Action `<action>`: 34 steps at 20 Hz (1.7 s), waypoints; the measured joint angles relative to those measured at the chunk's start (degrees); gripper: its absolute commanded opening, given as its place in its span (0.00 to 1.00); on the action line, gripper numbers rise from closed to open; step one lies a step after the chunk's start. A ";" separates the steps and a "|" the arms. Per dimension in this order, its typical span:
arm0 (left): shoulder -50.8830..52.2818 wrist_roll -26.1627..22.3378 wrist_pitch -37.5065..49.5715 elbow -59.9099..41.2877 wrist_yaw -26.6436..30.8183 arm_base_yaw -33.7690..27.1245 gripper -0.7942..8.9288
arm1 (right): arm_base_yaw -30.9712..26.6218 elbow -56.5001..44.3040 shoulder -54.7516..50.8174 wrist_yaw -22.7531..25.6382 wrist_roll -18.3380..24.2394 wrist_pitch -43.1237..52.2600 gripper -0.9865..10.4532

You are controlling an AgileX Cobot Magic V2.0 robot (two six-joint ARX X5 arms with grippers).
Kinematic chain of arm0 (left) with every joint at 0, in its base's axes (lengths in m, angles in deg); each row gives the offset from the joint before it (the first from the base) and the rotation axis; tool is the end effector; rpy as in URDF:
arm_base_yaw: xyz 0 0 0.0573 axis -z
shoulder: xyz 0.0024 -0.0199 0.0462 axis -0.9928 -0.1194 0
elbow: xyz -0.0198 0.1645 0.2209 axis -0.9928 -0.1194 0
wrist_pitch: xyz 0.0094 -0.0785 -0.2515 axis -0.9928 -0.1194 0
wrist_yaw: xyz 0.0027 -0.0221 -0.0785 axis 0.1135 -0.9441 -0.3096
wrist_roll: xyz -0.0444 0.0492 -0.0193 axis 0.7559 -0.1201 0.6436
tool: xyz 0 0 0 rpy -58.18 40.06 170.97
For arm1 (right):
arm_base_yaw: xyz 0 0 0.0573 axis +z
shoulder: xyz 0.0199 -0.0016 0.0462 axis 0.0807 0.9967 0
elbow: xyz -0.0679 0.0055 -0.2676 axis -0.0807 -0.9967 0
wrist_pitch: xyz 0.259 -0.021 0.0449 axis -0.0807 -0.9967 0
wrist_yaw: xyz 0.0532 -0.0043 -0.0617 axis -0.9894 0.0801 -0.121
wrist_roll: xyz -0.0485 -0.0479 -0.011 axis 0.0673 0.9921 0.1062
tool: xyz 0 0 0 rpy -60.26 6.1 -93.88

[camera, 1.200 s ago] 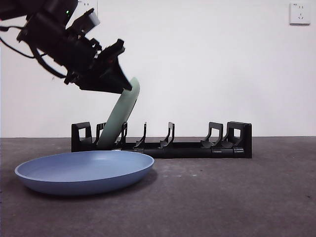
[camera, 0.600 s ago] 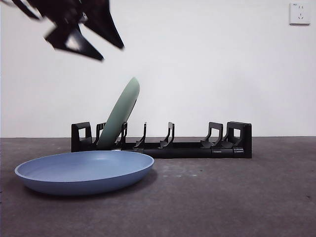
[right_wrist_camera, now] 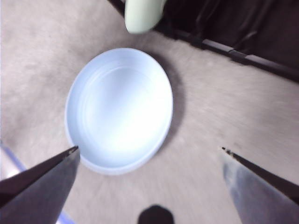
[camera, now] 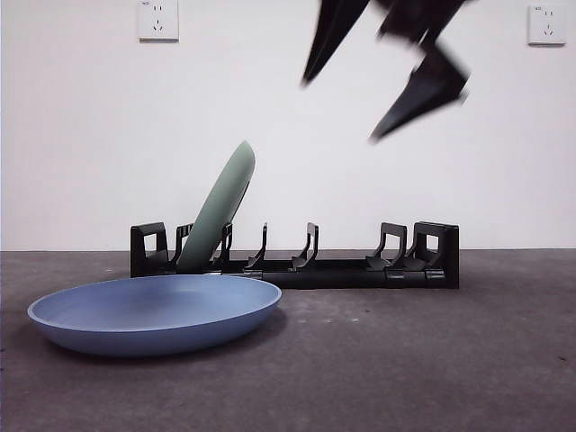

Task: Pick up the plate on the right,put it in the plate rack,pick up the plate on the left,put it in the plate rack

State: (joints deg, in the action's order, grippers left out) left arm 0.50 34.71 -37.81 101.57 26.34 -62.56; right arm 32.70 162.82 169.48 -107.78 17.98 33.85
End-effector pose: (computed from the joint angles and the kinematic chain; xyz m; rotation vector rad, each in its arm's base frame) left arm 0.1486 -0.0757 0.3724 0.3288 0.6449 -0.8252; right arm 0.3131 0.1908 0.2982 0.0347 1.0400 0.7899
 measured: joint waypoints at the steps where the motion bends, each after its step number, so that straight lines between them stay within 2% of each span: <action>1: 0.85 -0.13 -1.77 0.00 0.00 0.26 0.44 | 1.14 -1.03 2.21 0.20 -1.11 2.64 0.52; 3: 1.77 -0.46 -5.07 0.00 0.00 0.90 0.44 | 2.91 -1.07 6.75 1.62 -2.19 5.90 0.47; 7: 1.92 -0.48 -9.33 0.00 -0.04 2.32 0.44 | 5.01 -1.07 15.65 2.56 -3.69 8.96 0.46; 12: 1.95 -0.48 -9.66 0.00 -0.04 3.61 0.44 | 5.79 -1.18 21.62 3.17 -4.46 10.01 0.46; 16: 1.92 -0.52 -9.64 0.00 -0.02 3.61 0.44 | 6.47 -1.18 21.70 3.63 -5.14 11.54 0.28; 22: 1.88 -0.92 -9.62 0.00 -0.04 3.61 0.44 | 9.60 -1.18 23.17 5.70 -6.43 12.92 0.25; 24: 1.86 -0.92 -9.62 0.00 -0.04 3.61 0.44 | 9.79 -1.14 23.74 6.01 -6.91 13.14 0.09; 25: 1.86 -0.92 -9.64 0.00 -0.04 3.61 0.44 | 9.75 -1.14 23.98 6.21 -7.04 13.14 0.07; 30: 1.84 -0.98 -9.64 0.00 -0.02 4.00 0.44 | 9.33 -0.81 23.71 6.49 -9.01 13.53 0.08; 32: 1.84 -1.33 -9.64 0.00 0.00 4.85 0.44 | 9.01 -0.81 22.12 6.51 -8.74 10.38 0.08; 34: 1.81 -2.49 -9.46 0.00 -0.09 6.47 0.44 | 8.15 -0.66 18.58 6.88 -6.69 4.90 0.08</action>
State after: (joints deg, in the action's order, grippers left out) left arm 2.31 32.22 -47.27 101.57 26.26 -56.10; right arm 40.86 162.17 188.06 -100.90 11.29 38.75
